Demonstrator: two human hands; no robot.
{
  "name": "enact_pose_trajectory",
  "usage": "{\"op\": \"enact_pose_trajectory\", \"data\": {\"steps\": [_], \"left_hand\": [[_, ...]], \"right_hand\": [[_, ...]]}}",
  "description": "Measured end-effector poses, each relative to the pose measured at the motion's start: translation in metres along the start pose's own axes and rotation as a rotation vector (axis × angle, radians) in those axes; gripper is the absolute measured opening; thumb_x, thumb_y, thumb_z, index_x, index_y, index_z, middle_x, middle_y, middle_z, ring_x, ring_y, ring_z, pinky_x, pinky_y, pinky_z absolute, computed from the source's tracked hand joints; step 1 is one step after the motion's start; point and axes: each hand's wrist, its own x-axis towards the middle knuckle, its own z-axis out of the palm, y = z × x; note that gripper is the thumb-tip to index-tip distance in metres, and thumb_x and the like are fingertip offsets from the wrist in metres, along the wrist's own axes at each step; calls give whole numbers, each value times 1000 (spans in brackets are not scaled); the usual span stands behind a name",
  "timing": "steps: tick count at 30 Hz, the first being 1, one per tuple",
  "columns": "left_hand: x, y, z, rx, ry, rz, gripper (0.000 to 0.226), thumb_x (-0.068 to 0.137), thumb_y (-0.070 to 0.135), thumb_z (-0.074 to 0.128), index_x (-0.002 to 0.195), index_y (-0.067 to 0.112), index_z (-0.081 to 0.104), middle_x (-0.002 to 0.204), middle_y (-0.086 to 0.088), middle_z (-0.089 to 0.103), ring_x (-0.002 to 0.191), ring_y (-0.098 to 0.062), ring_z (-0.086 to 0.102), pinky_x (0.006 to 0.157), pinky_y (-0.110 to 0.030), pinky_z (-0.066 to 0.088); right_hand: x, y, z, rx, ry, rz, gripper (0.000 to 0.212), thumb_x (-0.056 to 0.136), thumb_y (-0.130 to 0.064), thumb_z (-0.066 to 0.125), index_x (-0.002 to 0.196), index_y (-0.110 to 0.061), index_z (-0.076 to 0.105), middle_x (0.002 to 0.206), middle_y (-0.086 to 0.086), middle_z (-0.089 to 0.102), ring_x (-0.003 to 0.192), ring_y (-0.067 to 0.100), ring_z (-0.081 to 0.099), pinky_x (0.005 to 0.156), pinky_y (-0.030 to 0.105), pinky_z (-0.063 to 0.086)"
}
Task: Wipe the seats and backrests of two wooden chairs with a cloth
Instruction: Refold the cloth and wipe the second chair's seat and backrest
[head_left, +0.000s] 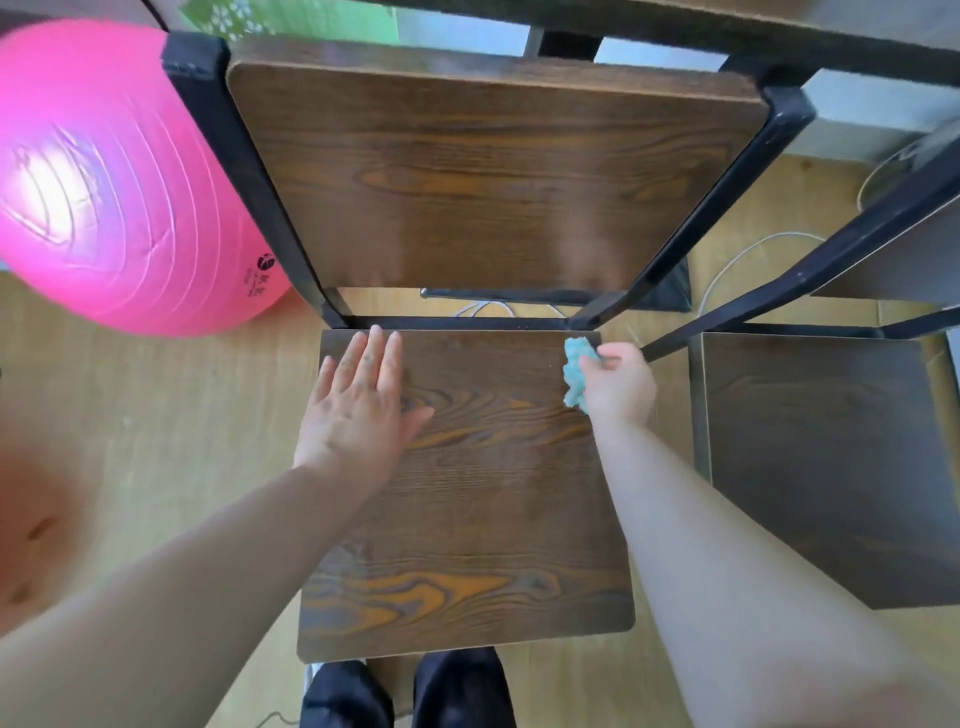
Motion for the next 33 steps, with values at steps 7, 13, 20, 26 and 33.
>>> {"op": "enact_pose_trajectory", "data": {"steps": [7, 13, 20, 26, 33], "left_hand": [[1, -26, 19, -12, -14, -16, 80, 97, 59, 26, 154, 18, -11, 163, -1, -11, 149, -16, -14, 122, -39, -2], [-4, -51, 22, -3, -28, -35, 79, 97, 59, 25, 154, 18, -10, 163, -1, -8, 149, -17, -14, 122, -39, -2], [-13, -84, 20, -20, -16, -73, 73, 101, 48, 27, 154, 16, -10, 163, -3, -8, 149, -18, -12, 123, -41, 1], [-29, -121, 28, -17, -7, -124, 74, 100, 45, 31, 154, 15, -9, 163, -2, -7, 150, -18, -10, 122, -40, 1], [-48, -145, 28, -12, -6, -171, 74, 100, 44, 33, 155, 15, -8, 163, -3, -6, 150, -18, -9, 122, -40, 2]], "right_hand": [[-15, 10, 29, -351, 131, -225, 33, 97, -33, 54, 124, -16, 65, 123, 3, 50, 100, 21, 61, 77, 26, 52], [-37, -11, 52, -236, 135, -143, 33, 96, -23, 58, 127, -13, 62, 125, 3, 51, 110, 21, 61, 84, 24, 54], [-108, -56, 126, -194, -30, -262, 29, 96, -20, 58, 124, -16, 61, 116, -6, 47, 104, 16, 59, 79, 11, 43], [-168, -85, 180, -90, -271, -287, 11, 89, -23, 56, 100, -21, 59, 104, 8, 62, 96, 29, 61, 80, 35, 50], [-212, -86, 175, -36, -485, -498, 22, 88, -7, 61, 106, -14, 73, 106, 4, 58, 83, 19, 60, 78, 18, 52]]}}
